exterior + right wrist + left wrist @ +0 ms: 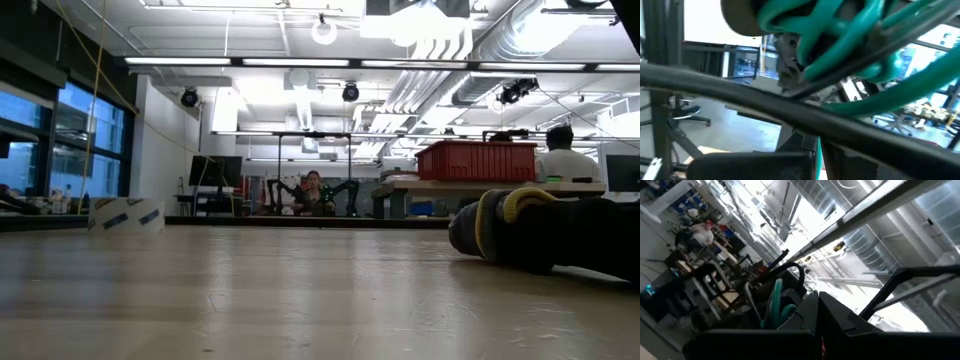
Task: Coil cords
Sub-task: Coil the green wire on the spool
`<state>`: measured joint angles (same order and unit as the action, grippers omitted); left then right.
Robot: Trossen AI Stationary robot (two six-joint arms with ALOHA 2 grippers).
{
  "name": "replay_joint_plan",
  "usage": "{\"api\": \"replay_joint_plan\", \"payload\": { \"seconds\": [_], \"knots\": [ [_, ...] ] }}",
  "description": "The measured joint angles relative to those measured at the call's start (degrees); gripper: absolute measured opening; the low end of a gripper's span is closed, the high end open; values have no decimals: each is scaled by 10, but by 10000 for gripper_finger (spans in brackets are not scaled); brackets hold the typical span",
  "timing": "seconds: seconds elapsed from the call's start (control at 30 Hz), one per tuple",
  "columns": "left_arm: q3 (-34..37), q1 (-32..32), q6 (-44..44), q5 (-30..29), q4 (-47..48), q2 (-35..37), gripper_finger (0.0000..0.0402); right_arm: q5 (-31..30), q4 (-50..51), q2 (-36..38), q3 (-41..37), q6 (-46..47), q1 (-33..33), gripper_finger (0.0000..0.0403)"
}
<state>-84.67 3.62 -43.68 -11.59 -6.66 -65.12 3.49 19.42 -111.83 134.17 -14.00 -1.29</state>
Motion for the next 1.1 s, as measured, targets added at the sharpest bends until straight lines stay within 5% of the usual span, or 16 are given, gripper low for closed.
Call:
{"api": "replay_joint_plan", "payload": {
  "seconds": [0.33, 0.73, 0.93, 1.1],
  "knots": [
    [0, 0, 98, 15, 44, 19, 1, -13, 66, 17, 0, -43, 8, 0],
    [0, -25, 198, -55, 82, 29, 1, -8, 120, 32, 0, -30, 20, 0],
    [1, -62, 174, -15, 0, 6, 1, -8, 126, 25, 0, -30, 22, 0],
    [1, -80, 65, 43, -90, -20, 1, -4, 121, 21, 0, -30, 20, 0]
  ]
}}
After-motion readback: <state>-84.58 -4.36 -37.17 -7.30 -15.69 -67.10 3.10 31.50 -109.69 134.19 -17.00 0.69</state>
